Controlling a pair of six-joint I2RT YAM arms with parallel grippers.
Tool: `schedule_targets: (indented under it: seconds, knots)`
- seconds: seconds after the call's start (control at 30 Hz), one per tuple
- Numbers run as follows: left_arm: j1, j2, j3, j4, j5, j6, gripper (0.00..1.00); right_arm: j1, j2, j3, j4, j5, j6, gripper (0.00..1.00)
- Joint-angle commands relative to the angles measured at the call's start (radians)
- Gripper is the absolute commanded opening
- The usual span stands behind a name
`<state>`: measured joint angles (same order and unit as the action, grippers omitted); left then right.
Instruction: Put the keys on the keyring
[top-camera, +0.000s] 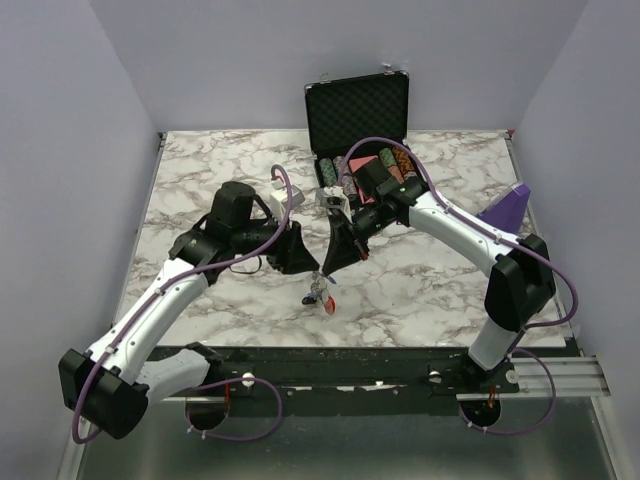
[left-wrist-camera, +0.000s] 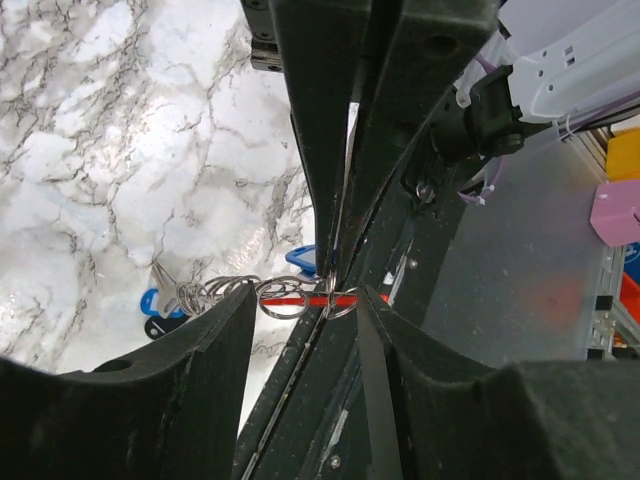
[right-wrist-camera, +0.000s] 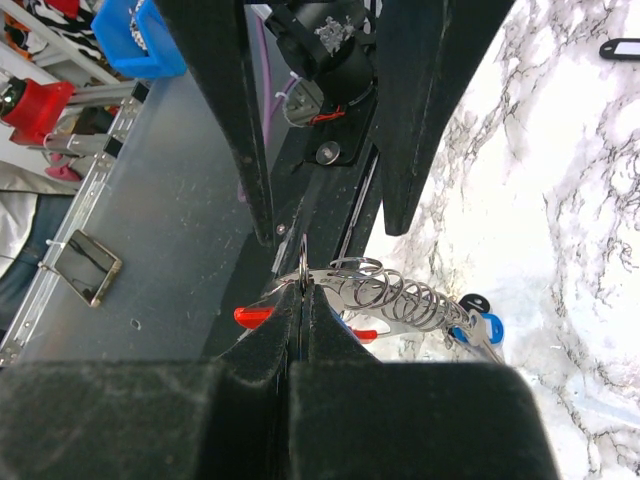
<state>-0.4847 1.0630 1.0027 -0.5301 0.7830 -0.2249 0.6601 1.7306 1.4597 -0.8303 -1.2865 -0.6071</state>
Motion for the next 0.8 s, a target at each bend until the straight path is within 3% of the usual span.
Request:
schedule_targets:
  seconds: [0.0, 0.4, 0.77]
  knots:
    - [-0.008, 0.023, 0.013, 0.004, 0.036, -0.042, 0.52, 0.007, 0.004, 0.025, -0.006, 0.001, -0.005, 0.01]
    - [-0.034, 0.081, 0.054, -0.021, 0.05, -0.033, 0.42, 0.01, 0.007, 0.025, -0.004, -0.002, -0.002, 0.01]
    - [-0.037, 0.111, 0.074, -0.06, 0.088, -0.004, 0.05, 0.012, 0.006, 0.024, -0.006, -0.004, -0.002, 0.01]
